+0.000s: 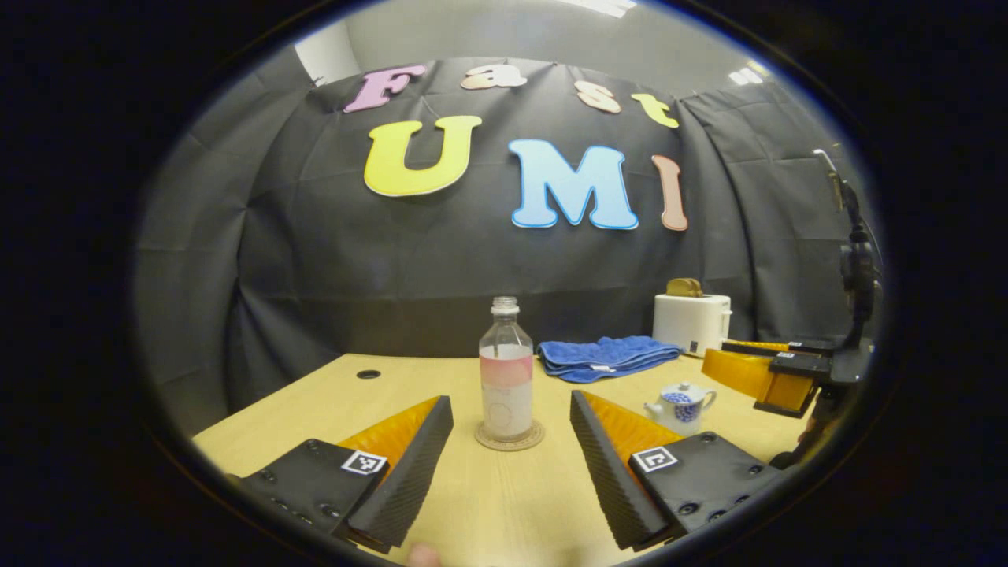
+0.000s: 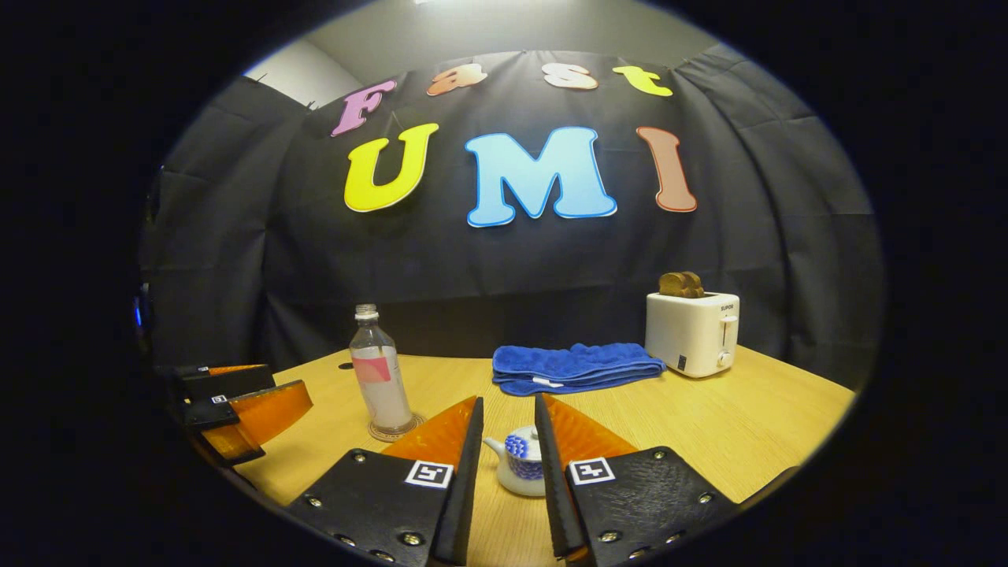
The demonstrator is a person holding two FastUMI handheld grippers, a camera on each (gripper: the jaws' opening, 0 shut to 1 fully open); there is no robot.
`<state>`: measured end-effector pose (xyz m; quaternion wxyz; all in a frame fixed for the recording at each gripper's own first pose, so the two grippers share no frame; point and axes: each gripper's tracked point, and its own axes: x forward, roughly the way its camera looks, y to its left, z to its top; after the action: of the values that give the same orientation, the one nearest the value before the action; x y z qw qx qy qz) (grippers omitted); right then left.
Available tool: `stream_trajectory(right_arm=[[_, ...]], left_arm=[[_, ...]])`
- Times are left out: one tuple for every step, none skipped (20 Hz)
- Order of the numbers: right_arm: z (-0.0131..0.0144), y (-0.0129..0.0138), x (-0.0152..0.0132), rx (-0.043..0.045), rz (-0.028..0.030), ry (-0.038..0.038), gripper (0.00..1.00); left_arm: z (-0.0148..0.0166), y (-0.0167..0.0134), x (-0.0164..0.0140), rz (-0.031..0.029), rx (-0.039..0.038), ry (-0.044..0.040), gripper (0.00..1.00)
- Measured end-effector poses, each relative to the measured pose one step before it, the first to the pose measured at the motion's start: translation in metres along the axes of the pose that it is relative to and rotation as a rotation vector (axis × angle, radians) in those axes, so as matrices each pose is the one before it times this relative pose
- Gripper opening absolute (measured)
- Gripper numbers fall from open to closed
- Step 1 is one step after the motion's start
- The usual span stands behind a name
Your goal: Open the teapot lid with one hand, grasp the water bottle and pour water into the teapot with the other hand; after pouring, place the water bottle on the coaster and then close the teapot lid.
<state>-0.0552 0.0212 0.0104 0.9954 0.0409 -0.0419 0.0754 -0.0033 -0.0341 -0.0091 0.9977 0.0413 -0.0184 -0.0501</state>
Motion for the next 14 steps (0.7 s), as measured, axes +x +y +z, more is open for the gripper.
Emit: stream_trajectory(right_arm=[[-0.00299, 0.00212, -0.00583, -0.00430, -0.00578, -0.00164, 0.39], [-0.00274, 0.00294, -0.00592, 0.00150, -0.00304, -0.00102, 0.39], [-0.00383, 0.00368, -0.00518, 0.00311, -0.00177, 0.00020, 0.39], [-0.00419, 0.00267, -0.00392, 0.00147, -0.00318, 0.00128, 0.39], [-0.00491, 0.00341, -0.00349, -0.00328, -0.00138, 0.00556, 0.39], [-0.00447, 0.00333, -0.00286, -0.00780, -0.00041, 0.00594, 0.39], [-0.00444, 0.00422, -0.00240, -0.00784, 0.00124, 0.00330, 0.39], [-0.00313, 0.00370, -0.00181, -0.00708, 0.00201, 0.00306, 0.39], [-0.00312, 0.00381, -0.00084, 0.00015, 0.00461, 0.00019, 0.39], [-0.00338, 0.00619, -0.00112, 0.00314, 0.01165, 0.00673, 0.39], [-0.00485, 0.00501, 0.00004, -0.00155, 0.00967, 0.00986, 0.39], [-0.00373, 0.00375, -0.00071, -0.01047, 0.00606, 0.00850, 0.39], [-0.00214, 0.00185, -0.00118, -0.01361, -0.00194, 0.00300, 0.39], [0.00428, 0.00066, -0.00290, -0.00986, -0.00230, -0.01831, 0.39]], left_arm=[[-0.00115, -0.00320, -0.00586, 0.00371, -0.00477, -0.00582, 1.00], [-0.00048, -0.00178, -0.00540, 0.00366, -0.00214, -0.00846, 1.00], [-0.00121, -0.00213, -0.00396, 0.00487, 0.00138, -0.01069, 1.00], [0.00028, -0.00107, -0.00565, 0.00504, 0.00476, -0.01192, 1.00], [-0.00043, -0.00221, -0.00525, -0.00038, 0.00681, -0.01110, 1.00], [0.00007, -0.00186, -0.00574, -0.00171, 0.00574, -0.00813, 1.00], [-0.00020, -0.00157, -0.00408, -0.00124, 0.00414, -0.00642, 1.00], [-0.00037, -0.00099, -0.00422, -0.00012, 0.00298, -0.00326, 1.00], [-0.00209, -0.00055, -0.00118, 0.00046, 0.00256, 0.00115, 1.00], [-0.00224, -0.00006, -0.00215, 0.00318, 0.00082, 0.00518, 1.00], [-0.00217, 0.00105, -0.00209, 0.00833, 0.00020, -0.00066, 1.00], [-0.00196, 0.00207, -0.00282, 0.01012, -0.00273, -0.00063, 1.00], [-0.00338, 0.00038, -0.00077, 0.00568, -0.00469, -0.00169, 1.00], [-0.00237, 0.00108, -0.00174, 0.00551, -0.00558, 0.00103, 1.00]])
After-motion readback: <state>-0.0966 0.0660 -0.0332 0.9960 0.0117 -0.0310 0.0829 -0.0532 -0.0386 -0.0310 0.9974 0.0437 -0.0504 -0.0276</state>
